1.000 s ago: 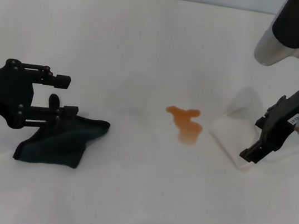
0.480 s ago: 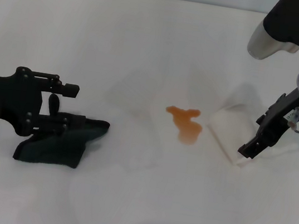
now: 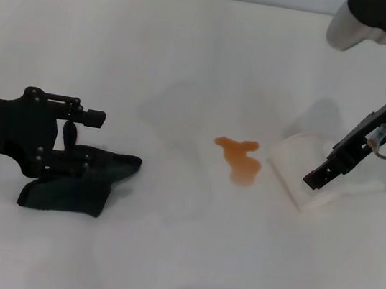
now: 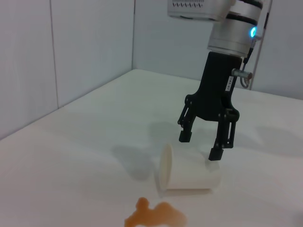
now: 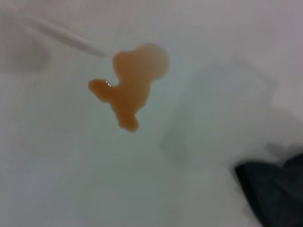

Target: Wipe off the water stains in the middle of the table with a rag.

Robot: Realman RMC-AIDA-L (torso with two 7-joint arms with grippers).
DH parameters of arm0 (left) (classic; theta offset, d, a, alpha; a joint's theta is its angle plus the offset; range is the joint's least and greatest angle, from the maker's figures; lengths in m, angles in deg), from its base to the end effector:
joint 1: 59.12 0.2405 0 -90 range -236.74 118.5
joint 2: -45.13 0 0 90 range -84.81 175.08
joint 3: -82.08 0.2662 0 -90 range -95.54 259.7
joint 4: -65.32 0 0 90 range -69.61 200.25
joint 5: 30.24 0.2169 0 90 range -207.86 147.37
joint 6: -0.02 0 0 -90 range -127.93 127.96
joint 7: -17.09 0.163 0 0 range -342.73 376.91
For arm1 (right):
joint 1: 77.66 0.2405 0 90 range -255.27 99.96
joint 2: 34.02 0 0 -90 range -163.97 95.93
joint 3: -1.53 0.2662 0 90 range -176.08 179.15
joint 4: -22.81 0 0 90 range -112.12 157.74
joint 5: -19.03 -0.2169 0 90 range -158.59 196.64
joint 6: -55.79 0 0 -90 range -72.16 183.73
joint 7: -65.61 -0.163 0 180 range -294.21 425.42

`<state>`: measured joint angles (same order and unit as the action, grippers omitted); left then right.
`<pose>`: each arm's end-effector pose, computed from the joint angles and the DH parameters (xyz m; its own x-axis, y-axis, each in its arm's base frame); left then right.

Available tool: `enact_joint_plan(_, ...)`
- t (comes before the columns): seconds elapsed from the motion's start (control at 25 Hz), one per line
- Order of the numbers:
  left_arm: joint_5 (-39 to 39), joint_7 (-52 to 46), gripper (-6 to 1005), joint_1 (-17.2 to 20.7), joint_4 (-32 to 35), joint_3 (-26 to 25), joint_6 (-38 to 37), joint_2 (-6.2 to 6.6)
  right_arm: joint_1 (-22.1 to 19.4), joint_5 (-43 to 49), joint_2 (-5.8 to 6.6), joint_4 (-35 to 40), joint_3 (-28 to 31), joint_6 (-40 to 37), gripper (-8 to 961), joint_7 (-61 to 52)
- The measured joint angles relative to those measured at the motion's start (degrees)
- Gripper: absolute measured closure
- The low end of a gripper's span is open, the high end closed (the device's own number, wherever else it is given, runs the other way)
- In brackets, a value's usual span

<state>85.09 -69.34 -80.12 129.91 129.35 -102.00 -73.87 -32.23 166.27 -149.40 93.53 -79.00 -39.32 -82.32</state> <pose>-0.2548 0.3095 0.0316 0.9151 0.2137 0.3418 0.2807 -0.9464 -0.1598 0.1612 0.3893 -0.0141 0.7277 -0.5993 0.3338 -0.4747 -0.7912 -0.3856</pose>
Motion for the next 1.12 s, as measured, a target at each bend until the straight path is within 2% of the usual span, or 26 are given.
enact_joint_plan(0.4,0.00,1.33,361,-0.03,0.27,0.14,-0.03,0.08,0.25,-0.45,-0.65,-0.69,-1.84,0.82,100,-3.98)
enact_joint_plan(0.8,-0.15,2.05,361,0.00,0.27,0.55,-0.03,0.09,1.96,0.10,-0.60,-6.68,-2.89,4.93,99,-6.26)
enact_joint_plan(1.12,-0.20,2.14,360,0.00,0.27,0.70,-0.03,0.09,2.12,0.23,-0.31,-7.64,-3.04,6.60,100,-5.95)
